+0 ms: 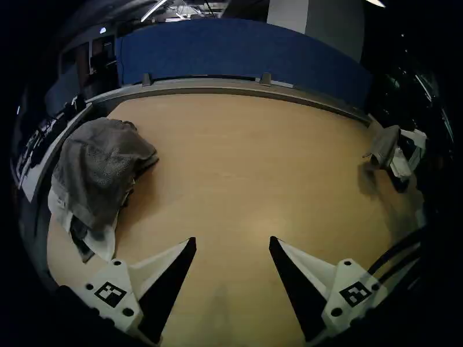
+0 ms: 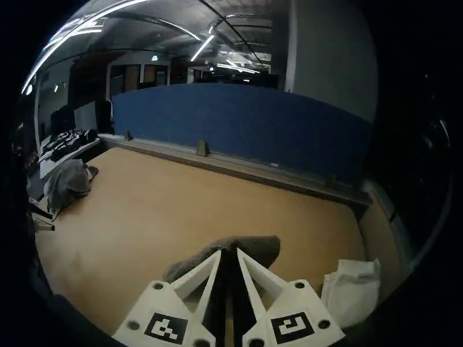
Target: Fold towel
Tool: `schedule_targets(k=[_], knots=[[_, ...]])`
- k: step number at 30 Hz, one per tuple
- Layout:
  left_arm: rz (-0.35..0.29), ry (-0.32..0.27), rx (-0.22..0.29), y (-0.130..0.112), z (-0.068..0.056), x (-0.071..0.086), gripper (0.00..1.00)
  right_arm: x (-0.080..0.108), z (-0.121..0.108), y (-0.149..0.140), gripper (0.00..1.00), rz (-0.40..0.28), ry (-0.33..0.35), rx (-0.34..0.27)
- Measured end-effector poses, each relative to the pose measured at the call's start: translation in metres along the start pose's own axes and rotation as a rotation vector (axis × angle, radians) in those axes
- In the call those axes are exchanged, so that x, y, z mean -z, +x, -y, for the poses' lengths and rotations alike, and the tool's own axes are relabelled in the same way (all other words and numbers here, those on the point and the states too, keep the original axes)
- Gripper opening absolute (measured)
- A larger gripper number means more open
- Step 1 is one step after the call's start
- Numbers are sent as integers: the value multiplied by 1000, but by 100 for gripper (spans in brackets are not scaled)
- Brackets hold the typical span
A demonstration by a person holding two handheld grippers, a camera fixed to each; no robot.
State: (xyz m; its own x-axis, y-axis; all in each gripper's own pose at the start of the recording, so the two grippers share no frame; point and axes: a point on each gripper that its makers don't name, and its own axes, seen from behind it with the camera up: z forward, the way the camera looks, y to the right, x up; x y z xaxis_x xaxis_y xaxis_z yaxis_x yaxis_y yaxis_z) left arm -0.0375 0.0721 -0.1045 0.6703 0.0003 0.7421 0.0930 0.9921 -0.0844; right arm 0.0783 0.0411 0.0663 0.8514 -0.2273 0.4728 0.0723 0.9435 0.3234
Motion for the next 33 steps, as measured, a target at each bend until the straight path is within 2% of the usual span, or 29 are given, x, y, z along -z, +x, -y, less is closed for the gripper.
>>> schedule_targets(k=[17,23,33], knots=[[4,4,-11,3,-3,-3,94,-11,-15,-19,3,31,-23,-15],[5,1,-13,3,-7,-4,94,-4,-27,-47,3,61,-52,-57],[14,-5,-22,-2,-11,-8,94,15,-50,-112,3,139,-122,-128]])
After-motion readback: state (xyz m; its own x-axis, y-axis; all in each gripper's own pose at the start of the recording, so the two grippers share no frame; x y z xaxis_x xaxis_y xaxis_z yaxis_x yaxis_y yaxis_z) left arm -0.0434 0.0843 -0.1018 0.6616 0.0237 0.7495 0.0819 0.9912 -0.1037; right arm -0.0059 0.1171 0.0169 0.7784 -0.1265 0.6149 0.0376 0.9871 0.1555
